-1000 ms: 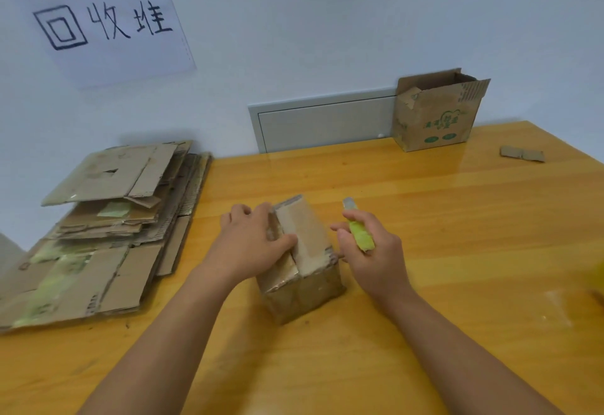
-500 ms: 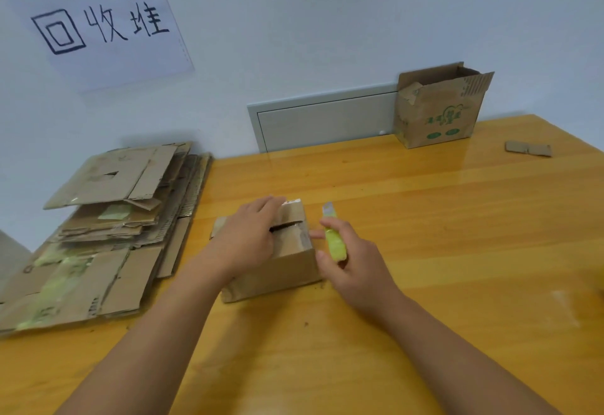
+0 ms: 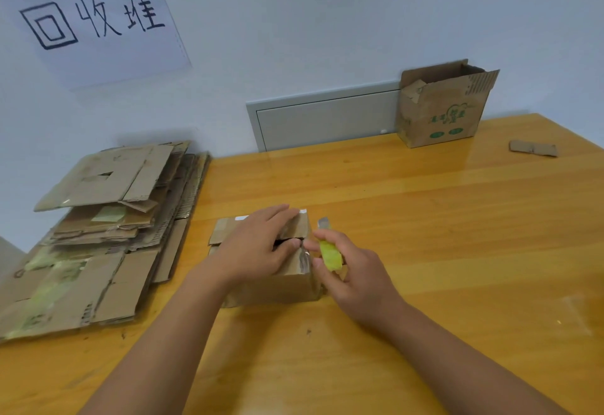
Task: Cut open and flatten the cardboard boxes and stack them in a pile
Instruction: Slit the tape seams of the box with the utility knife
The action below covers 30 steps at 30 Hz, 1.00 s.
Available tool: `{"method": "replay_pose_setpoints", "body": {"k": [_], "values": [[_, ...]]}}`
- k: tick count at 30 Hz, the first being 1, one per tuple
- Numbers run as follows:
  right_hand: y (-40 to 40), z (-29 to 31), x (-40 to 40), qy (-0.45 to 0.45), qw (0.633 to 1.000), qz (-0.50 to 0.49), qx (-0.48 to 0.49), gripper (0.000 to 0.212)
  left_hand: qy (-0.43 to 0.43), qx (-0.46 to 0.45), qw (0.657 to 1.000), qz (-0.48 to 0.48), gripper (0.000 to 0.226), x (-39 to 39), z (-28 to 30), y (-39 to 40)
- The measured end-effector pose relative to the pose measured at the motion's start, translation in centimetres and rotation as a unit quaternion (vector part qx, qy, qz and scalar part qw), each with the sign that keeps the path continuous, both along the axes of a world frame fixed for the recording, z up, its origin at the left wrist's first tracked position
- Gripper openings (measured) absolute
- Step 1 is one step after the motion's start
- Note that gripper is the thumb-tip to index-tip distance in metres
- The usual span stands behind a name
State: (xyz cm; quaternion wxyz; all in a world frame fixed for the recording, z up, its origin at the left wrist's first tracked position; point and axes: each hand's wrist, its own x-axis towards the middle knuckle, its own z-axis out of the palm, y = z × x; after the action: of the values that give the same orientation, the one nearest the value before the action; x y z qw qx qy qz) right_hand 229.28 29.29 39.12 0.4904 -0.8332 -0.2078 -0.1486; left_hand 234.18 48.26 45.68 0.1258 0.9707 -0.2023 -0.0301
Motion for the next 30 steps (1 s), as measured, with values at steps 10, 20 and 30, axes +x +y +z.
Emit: {"method": "replay_pose_setpoints", "body": {"k": [10,20,30], "values": [[-0.4,1.8,1.1,0.061,0.959,-0.103,0.255,0.030,-0.038,-0.065,0.997,0.024,0.049,-0.6,-1.4,0.0],[-0.6,4.1,4.7,0.313,0.900,-0.116,0.279,0.025,-0.057,-0.066,0.996,0.031,0.045,-0.7,-1.4,-0.3],[0.6,3.4,5.0,0.366,0.850,-0.096,0.366,0.028,-0.065,-0.072,0.995,0.032,0.042,-0.6,-1.4,-0.4]]}}
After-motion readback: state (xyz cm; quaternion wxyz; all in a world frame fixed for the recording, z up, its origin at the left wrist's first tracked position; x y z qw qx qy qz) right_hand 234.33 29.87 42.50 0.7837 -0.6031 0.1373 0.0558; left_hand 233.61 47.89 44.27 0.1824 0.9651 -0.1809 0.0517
